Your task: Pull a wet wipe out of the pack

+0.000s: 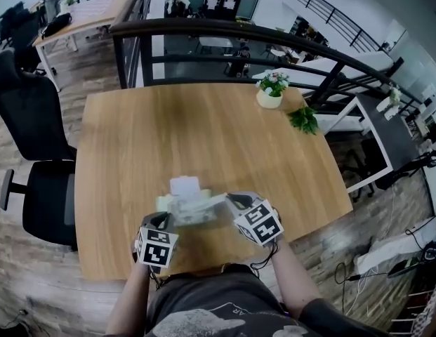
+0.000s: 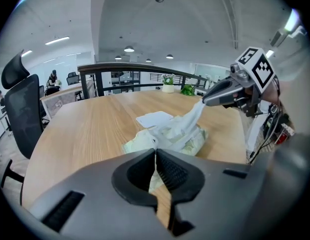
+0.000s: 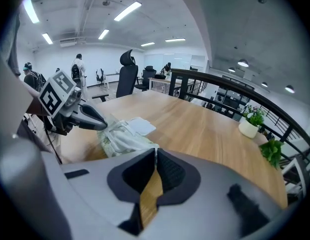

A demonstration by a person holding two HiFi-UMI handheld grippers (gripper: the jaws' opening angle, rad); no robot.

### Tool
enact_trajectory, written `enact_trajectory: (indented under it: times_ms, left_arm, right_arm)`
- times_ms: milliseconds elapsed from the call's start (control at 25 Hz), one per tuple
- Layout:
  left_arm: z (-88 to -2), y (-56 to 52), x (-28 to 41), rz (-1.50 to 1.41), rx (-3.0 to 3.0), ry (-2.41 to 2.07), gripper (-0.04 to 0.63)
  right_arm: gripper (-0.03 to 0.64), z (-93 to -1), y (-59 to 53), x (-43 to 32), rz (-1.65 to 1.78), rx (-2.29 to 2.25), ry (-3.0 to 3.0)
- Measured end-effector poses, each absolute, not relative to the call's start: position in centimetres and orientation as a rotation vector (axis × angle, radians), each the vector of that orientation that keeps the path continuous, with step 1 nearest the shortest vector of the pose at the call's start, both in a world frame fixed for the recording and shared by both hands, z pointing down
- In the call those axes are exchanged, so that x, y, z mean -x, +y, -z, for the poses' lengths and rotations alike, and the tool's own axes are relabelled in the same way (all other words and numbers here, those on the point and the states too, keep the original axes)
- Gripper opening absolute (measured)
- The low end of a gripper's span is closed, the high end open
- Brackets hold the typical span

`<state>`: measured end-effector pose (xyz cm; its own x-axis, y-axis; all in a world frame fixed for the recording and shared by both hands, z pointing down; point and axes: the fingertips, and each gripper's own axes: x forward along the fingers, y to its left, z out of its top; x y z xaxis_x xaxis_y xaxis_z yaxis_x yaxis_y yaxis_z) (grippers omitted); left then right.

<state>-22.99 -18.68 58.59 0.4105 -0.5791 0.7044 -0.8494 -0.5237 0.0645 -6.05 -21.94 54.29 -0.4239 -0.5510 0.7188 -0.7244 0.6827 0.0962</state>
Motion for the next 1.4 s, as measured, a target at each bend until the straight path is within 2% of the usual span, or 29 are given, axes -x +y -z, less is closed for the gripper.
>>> enact_trajectory:
  times_ms: [440,1400]
  left_arm:
    - [-56.3,-18.2,22.3,-0.799,-2.121,-1.477,0.023]
    - [-50.9,-7.0,9.1,-0.515,-1.851,-1.921,0.021]
  right_arm:
    - [0.031,-50.4,-23.0,5.7,-0.176,-0.802,-2.380]
    - [0.032,-50.8,-14.2,-4.8,-0.140,-0.368,-2.600]
